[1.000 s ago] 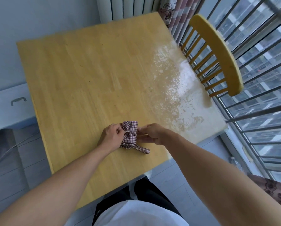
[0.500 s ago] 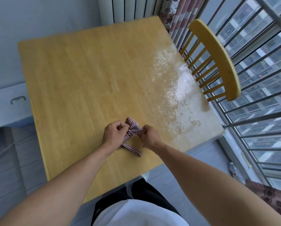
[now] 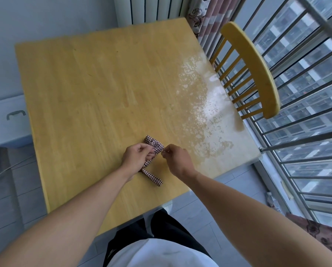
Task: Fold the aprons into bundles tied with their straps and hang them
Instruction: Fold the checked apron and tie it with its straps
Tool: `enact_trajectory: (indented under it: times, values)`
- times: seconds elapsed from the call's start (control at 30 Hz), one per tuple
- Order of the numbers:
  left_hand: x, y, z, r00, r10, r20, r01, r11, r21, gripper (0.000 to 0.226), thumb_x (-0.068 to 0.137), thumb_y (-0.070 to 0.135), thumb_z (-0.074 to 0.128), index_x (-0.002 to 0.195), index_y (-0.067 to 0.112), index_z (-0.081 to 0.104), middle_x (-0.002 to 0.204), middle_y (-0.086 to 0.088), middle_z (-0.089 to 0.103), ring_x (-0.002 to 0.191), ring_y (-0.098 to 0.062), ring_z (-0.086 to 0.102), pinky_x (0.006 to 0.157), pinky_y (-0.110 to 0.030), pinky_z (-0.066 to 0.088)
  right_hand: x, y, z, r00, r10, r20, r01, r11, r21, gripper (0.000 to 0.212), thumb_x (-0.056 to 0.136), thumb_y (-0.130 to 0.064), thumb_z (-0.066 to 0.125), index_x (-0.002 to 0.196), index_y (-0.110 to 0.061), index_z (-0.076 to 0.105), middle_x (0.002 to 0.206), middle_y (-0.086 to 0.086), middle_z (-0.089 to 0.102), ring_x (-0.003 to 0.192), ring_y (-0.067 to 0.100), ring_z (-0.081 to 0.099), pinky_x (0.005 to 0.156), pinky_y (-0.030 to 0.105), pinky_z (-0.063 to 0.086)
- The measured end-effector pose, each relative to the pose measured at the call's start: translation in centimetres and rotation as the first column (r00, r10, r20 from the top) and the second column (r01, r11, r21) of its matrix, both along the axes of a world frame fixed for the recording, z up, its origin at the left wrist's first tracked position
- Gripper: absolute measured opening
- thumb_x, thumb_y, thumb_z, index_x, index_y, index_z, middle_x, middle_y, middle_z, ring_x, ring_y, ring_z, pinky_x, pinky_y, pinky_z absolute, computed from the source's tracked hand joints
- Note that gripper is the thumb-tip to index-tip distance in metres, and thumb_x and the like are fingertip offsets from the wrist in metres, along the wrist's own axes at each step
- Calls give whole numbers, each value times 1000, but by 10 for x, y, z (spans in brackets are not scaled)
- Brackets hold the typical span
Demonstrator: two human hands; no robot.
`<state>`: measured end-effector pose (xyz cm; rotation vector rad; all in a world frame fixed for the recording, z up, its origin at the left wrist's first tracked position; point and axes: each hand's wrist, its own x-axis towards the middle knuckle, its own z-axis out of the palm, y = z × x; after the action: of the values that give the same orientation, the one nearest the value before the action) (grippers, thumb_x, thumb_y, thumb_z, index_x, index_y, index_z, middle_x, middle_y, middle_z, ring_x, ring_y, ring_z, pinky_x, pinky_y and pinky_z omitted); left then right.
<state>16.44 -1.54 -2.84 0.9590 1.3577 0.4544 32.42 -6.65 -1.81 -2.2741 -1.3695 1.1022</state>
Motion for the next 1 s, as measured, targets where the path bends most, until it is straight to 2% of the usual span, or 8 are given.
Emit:
enact_trajectory:
  times: [0.17,0.33,0.47,0.63,0.7,0.77,0.87,1.0]
  values:
    - [2,4,-9,983,-134,-127,145,987,74,19,93,14,73,94,31,65,88,2,79,83,-20,77,91,-48,59,7,6,-1,869,368,329,-444,874,195,29,104,-39,52,109,-22,75,100,0,74,93,23,64,70,33,45]
    - [2,10,-8,949,-214,-231,249,959,135,26,90,23,77,98,31,53,83,10,78,79,-19,75,83,-48,59,14,23,-3,820,485,303,-563,780,274,18,96,-37,66,106,-26,78,110,-4,71,102,19,64,76,34,54]
    - [-3,15,-9,949,-276,-154,293,951,99,28,92,19,76,109,26,55,86,7,79,80,-20,76,89,-48,59,12,37,-7,884,463,61,-464,855,233,13,91,-22,74,102,-18,79,118,-3,73,108,19,65,89,37,52]
    - [-5,19,-4,939,-327,-102,337,936,98,34,93,10,73,119,19,53,91,-3,78,74,-12,74,75,-23,54,13,42,-2,931,342,-129,-326,937,129,8,87,-14,77,94,-16,80,91,-2,77,83,14,66,75,29,50]
    - [-6,20,-3,936,-332,-116,342,936,79,39,91,6,74,121,20,54,93,-4,78,76,-10,73,72,-16,51,10,41,-1,946,280,-164,-264,958,109,9,87,-11,76,94,-16,80,90,-1,77,84,15,68,76,31,52]
    - [-7,22,-6,944,-302,-134,313,947,72,47,84,4,80,120,21,56,91,0,79,85,-16,74,80,-25,54,8,40,-3,961,200,-193,-184,978,100,10,88,-9,75,95,-15,79,89,-1,76,85,15,69,79,34,55]
    - [-7,24,-9,951,-255,-176,271,959,79,50,77,4,85,117,21,59,85,3,79,90,-20,74,91,-37,57,5,38,-2,967,93,-236,-81,995,62,8,89,-15,77,97,-16,77,80,-3,73,71,12,65,71,37,54]
    - [-5,23,-13,948,-248,-200,268,960,81,46,79,7,84,112,24,57,85,4,78,90,-21,73,94,-46,56,-1,33,-1,951,-145,-272,162,986,40,29,80,-21,87,89,-15,61,76,6,74,66,19,72,60,40,57]
